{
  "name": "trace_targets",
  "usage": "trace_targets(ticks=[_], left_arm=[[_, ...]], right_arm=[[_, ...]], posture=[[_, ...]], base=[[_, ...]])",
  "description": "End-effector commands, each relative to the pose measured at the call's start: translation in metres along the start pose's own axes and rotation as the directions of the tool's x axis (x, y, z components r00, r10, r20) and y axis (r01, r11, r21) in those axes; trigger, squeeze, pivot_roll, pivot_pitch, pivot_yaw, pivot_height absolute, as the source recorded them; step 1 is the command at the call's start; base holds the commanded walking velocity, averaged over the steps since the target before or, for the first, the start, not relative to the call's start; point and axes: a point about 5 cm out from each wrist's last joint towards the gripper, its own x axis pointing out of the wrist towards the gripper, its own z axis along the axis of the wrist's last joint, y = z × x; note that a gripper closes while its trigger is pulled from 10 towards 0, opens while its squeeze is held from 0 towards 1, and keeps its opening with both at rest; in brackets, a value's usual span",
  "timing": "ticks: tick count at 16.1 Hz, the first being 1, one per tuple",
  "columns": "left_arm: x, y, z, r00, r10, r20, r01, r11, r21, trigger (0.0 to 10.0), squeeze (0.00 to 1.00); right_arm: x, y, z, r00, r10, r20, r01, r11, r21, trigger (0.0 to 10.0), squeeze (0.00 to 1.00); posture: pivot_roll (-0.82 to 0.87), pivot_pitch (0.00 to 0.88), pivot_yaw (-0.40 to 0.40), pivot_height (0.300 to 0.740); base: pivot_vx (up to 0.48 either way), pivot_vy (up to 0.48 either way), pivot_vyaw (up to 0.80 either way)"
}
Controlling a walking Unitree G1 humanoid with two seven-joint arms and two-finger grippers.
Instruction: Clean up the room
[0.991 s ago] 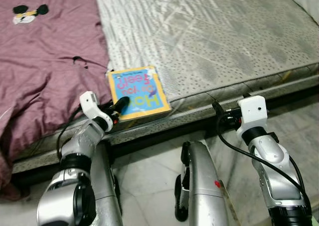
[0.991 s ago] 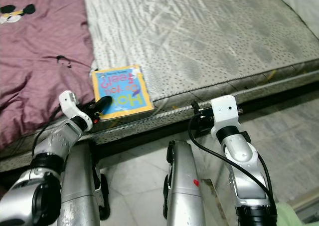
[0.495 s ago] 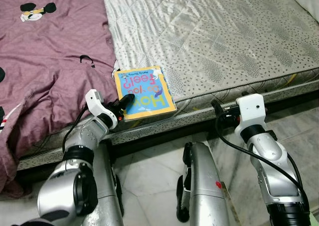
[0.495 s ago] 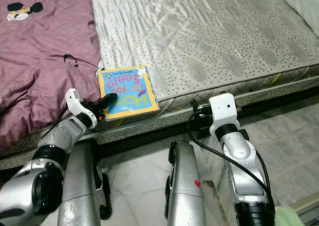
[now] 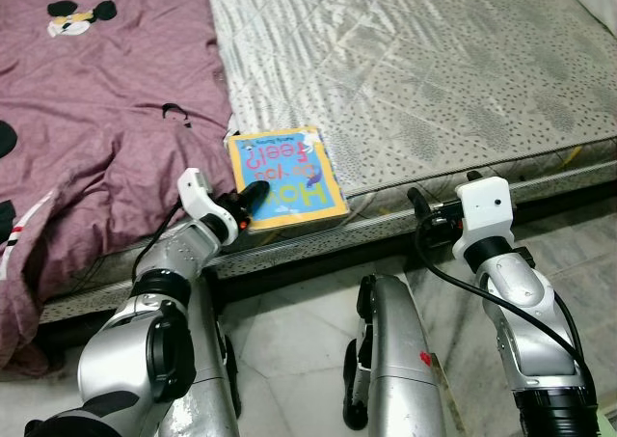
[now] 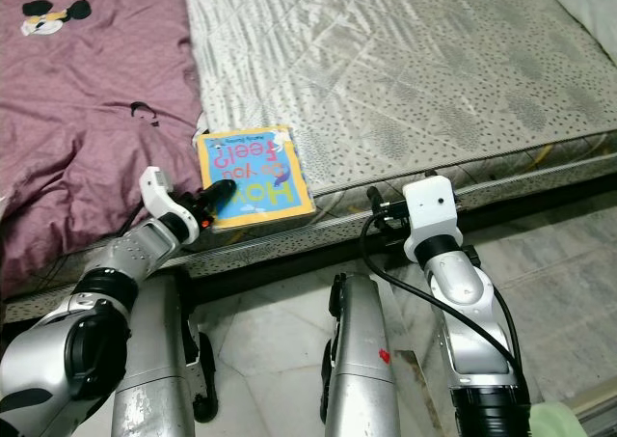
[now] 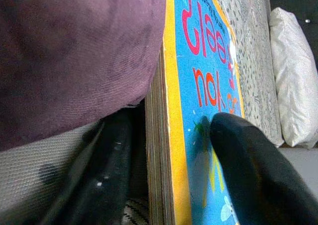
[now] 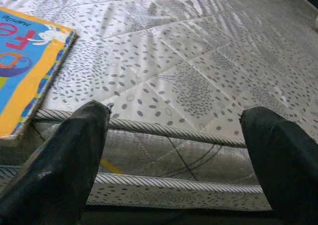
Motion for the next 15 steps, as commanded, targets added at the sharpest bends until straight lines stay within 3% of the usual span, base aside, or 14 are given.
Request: trace_targets(ticks=[1, 5, 6, 11, 15], left_arm=[[0.009, -0.010, -0.050, 0.982, -0.031, -0.188, 0.018, 0.997, -0.068, 0.0, 0.00], [0.009, -0.010, -0.050, 0.983, -0.026, -0.184, 0.013, 0.997, -0.076, 0.0, 0.00], [0.012, -0.015, -0.041, 0.989, -0.048, -0.138, 0.031, 0.992, -0.121, 0.0, 0.00], [0.020, -0.032, -0.036, 0.985, -0.125, -0.122, 0.115, 0.989, -0.089, 0.0, 0.00], [0.020, -0.028, -0.025, 0.996, -0.079, -0.045, 0.076, 0.995, -0.071, 0.0, 0.00]], right_arm=[[-0.002, 0.000, -0.005, 1.000, -0.006, -0.018, 0.006, 1.000, 0.002, 10.0, 0.00], [-0.002, 0.000, -0.005, 1.000, -0.006, -0.017, 0.006, 1.000, 0.001, 10.0, 0.00], [0.000, 0.000, -0.005, 1.000, -0.010, -0.014, 0.010, 1.000, -0.001, 10.0, 0.00], [0.004, 0.002, -0.004, 1.000, -0.010, -0.003, 0.010, 1.000, -0.001, 10.0, 0.00], [0.008, 0.001, -0.003, 1.000, -0.014, 0.008, 0.014, 1.000, -0.003, 10.0, 0.00]], posture=[[-0.25, 0.241, -0.073, 0.505], [-0.25, 0.240, -0.072, 0.505], [-0.25, 0.235, -0.068, 0.505], [-0.24, 0.227, -0.069, 0.505], [-0.23, 0.221, -0.068, 0.505]], base=[[0.000, 0.000, 0.00], [0.000, 0.000, 0.00], [0.000, 0.000, 0.00], [0.000, 0.000, 0.00], [0.000, 0.000, 0.00]])
